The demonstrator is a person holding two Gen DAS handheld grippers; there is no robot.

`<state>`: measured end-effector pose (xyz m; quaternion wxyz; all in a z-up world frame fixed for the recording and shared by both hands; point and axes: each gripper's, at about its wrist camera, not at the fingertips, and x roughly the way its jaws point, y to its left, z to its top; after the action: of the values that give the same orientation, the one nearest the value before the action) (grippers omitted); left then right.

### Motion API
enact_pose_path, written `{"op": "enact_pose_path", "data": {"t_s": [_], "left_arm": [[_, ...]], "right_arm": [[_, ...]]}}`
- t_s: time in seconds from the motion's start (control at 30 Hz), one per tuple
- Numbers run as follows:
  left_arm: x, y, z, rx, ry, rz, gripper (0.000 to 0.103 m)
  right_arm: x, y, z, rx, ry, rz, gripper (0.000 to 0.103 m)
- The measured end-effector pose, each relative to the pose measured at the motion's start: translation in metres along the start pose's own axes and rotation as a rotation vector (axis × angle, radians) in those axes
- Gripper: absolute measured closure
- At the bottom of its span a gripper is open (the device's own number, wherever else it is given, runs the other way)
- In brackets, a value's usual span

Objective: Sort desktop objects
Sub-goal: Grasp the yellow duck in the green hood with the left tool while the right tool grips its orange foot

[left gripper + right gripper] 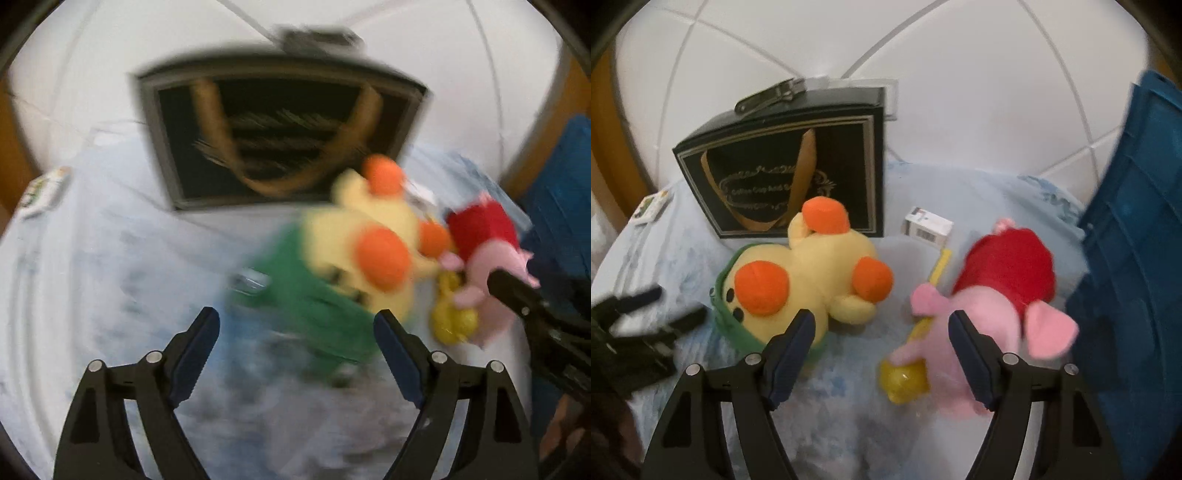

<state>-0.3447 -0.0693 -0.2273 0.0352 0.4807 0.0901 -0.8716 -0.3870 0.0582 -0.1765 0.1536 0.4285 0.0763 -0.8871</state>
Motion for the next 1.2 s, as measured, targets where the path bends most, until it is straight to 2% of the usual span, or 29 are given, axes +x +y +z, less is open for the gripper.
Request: {"op": "enact_pose_path", "data": {"t_s": [0.07, 0.13, 0.23, 0.27, 0.3, 0.33, 0.37, 0.47, 0.57, 0.63, 0.73, 0.8, 0.9, 0.97, 1.13, 1.2], "left_arm": [[0.023, -0.023, -0.006, 0.026, 0.050, -0.010, 0.017], [0.045, -0.032, -0.012, 0.055, 0.081, 0.035, 0.017], [0.062, -0.023, -0.015, 0.074, 0.101, 0.074, 0.017], [0.064, -0.017, -0.016, 0.089, 0.100, 0.108, 0.017], [0.066, -0.009, -0.018, 0.118, 0.092, 0.177, 0.017], [0.067, 0.003, -0.020, 0.144, 0.076, 0.250, 0.016], [0.065, 0.015, -0.020, 0.131, 0.069, 0.241, 0.016], [0.055, 0.046, -0.015, 0.086, 0.112, 0.194, 0.016], [0.024, 0.037, -0.016, 0.127, 0.073, 0.126, 0.016], [-0.002, 0.023, -0.011, 0.142, 0.027, 0.079, 0.015], [-0.019, 0.002, 0.001, 0.149, -0.048, 0.046, 0.004], [-0.009, -0.005, 0.010, 0.144, -0.043, 0.060, 0.003], [0.015, -0.001, 0.022, 0.133, 0.043, 0.095, 0.003], [0.028, 0.002, 0.019, 0.108, 0.077, 0.055, 0.001], [0.036, 0.007, 0.011, 0.111, 0.066, -0.001, 0.000], [0.035, 0.008, 0.011, 0.121, 0.064, -0.011, 0.000]], "right_arm": [[-0.006, -0.008, -0.003, 0.002, 0.003, -0.003, 0.016], [-0.006, -0.010, -0.003, -0.004, 0.006, -0.003, 0.016], [-0.004, -0.015, 0.000, 0.003, 0.011, 0.021, 0.016], [-0.001, -0.016, 0.001, 0.010, 0.016, 0.038, 0.018], [0.002, -0.016, 0.002, 0.013, 0.022, 0.048, 0.026], [0.006, -0.016, 0.003, 0.010, 0.028, 0.059, 0.028], [0.009, -0.014, 0.004, 0.008, 0.035, 0.071, 0.029], [0.018, -0.008, 0.006, 0.017, 0.044, 0.133, 0.029], [0.025, 0.000, 0.009, 0.041, 0.053, 0.199, 0.028], [0.023, 0.004, 0.013, 0.031, 0.042, 0.199, 0.022], [0.020, 0.005, 0.017, 0.021, 0.038, 0.180, 0.019], [0.020, 0.001, 0.020, 0.036, 0.041, 0.181, 0.019], [0.025, 0.001, 0.021, 0.036, 0.066, 0.186, 0.016], [0.032, 0.005, 0.018, 0.020, 0.088, 0.190, 0.008], [0.056, 0.011, 0.008, 0.007, 0.144, 0.214, 0.006], [0.066, 0.018, 0.008, -0.016, 0.158, 0.225, 0.002]]}}
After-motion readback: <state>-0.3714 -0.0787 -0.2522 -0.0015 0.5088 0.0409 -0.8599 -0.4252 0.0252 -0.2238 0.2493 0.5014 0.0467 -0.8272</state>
